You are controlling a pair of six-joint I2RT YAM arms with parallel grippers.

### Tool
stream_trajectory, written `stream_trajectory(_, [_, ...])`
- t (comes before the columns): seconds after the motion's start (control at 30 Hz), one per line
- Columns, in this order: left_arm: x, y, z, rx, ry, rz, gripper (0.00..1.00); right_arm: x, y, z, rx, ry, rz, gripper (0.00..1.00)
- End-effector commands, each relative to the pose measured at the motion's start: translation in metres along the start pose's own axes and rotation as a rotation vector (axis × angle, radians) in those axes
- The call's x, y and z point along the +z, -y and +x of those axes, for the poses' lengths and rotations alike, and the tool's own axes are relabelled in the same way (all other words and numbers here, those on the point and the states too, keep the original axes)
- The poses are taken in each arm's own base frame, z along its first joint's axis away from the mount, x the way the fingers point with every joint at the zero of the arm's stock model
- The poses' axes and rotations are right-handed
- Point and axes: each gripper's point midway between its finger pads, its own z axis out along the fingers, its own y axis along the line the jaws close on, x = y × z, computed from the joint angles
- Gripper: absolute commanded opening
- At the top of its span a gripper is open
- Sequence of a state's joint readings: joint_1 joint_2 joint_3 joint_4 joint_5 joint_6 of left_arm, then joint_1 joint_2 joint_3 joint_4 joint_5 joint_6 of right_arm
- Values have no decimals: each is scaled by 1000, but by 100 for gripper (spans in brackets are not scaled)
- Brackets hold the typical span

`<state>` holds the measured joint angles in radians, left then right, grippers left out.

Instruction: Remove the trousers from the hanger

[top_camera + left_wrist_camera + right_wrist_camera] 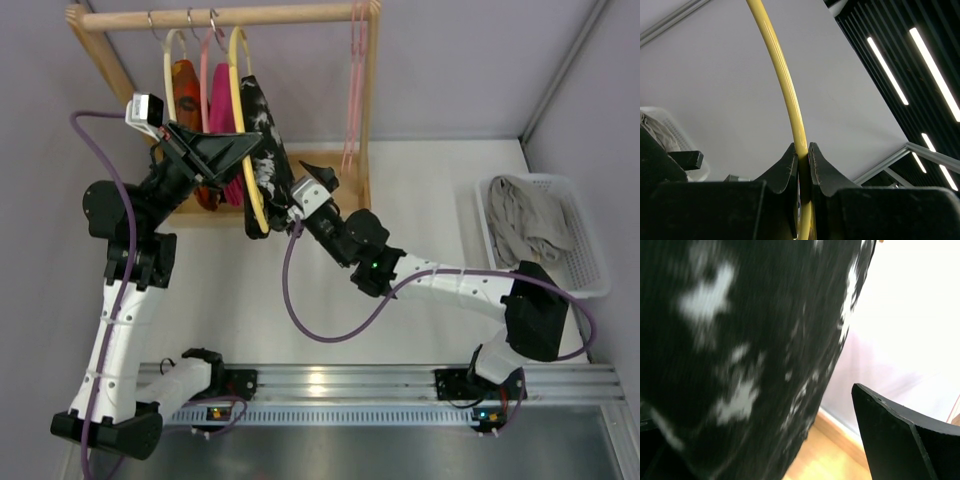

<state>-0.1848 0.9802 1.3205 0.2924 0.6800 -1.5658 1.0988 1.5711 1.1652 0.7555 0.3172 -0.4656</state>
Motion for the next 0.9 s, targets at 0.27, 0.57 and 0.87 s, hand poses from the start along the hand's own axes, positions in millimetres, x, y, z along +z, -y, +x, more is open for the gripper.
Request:
stream_trajectory(0.27, [-17, 84, 5, 226, 63, 276, 0, 27, 39, -57, 27, 161, 138, 85])
stream_trajectory(0.57, [-17, 64, 5, 226, 65, 241, 0, 15, 71, -106, 63, 227, 140, 4])
stream_trajectory(0.87, [-15, 3, 5, 217, 52, 104, 0, -12, 85, -136, 137, 192, 86, 0])
